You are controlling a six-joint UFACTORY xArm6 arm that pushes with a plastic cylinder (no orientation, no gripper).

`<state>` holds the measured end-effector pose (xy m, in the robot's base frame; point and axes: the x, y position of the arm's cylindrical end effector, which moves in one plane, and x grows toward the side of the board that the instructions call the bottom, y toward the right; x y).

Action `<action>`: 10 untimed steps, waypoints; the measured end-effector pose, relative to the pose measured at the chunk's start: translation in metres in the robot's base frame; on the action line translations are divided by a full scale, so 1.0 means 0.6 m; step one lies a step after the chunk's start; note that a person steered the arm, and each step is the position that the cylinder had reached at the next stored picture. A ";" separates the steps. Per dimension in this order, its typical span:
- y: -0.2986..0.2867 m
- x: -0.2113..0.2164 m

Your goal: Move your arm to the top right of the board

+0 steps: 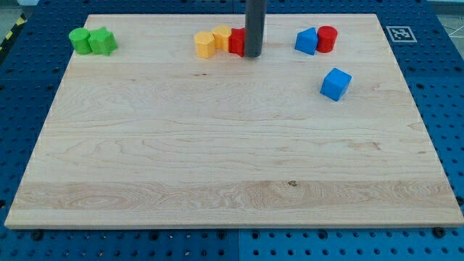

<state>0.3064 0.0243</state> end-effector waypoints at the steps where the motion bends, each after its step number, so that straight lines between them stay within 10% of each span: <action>1: -0.010 0.002; 4: 0.146 0.163; 8: 0.378 -0.051; 10: 0.342 -0.083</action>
<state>0.2569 0.2295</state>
